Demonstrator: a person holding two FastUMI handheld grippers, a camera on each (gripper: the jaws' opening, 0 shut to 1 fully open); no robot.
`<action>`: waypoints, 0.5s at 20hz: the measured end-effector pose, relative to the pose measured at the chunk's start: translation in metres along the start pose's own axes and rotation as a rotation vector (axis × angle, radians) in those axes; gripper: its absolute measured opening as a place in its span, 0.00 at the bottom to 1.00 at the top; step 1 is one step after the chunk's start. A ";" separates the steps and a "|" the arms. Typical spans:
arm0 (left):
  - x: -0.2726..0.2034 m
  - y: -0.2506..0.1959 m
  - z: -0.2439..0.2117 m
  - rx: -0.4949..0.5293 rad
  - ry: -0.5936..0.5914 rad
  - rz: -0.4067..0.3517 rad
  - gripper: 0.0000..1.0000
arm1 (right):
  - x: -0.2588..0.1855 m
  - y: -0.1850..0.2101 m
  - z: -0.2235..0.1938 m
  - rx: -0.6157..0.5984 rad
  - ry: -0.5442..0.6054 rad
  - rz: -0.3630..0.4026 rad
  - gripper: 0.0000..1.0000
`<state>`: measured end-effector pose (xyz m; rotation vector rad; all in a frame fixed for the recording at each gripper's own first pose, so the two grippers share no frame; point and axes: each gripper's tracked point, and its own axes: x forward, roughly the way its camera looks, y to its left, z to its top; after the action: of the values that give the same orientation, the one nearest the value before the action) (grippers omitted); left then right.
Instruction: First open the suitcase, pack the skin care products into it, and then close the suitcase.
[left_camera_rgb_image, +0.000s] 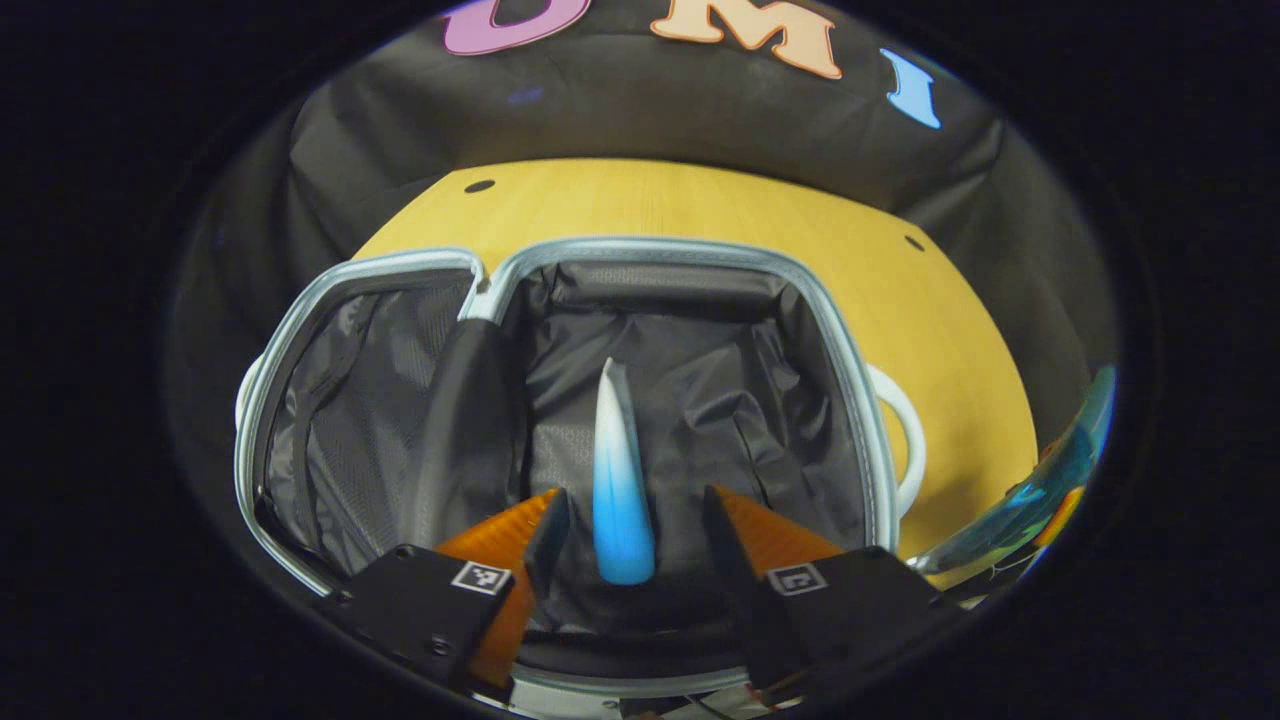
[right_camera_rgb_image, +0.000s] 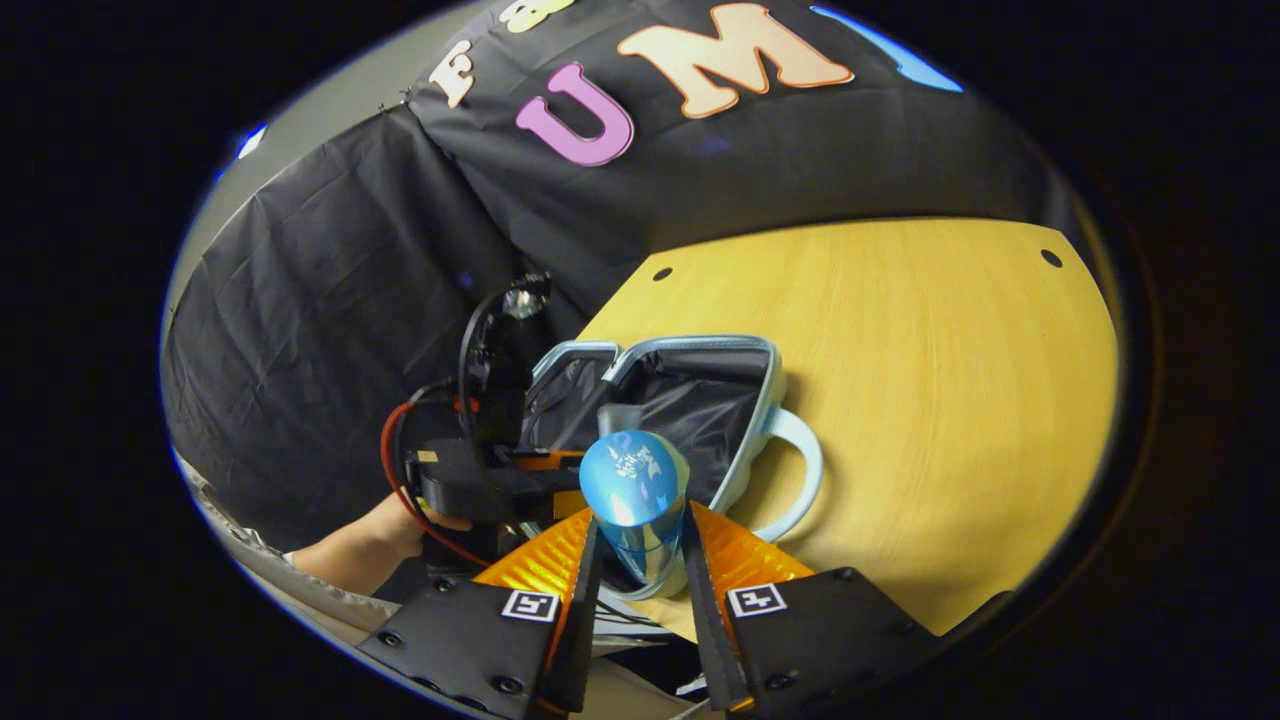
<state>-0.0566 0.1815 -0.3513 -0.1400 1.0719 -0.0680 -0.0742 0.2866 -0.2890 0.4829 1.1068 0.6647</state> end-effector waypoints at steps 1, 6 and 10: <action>-0.004 0.006 0.008 0.015 -0.027 -0.008 0.82 | 0.010 0.003 -0.004 0.000 0.018 -0.005 0.44; -0.026 0.044 0.034 -0.008 -0.103 -0.034 0.78 | 0.056 0.013 -0.028 0.053 0.110 -0.036 0.47; -0.042 0.095 0.038 -0.045 -0.141 0.004 0.77 | 0.083 0.009 -0.044 0.049 0.183 -0.106 0.43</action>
<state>-0.0440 0.2835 -0.3108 -0.1805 0.9332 -0.0300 -0.0930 0.3527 -0.3537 0.4079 1.3151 0.5979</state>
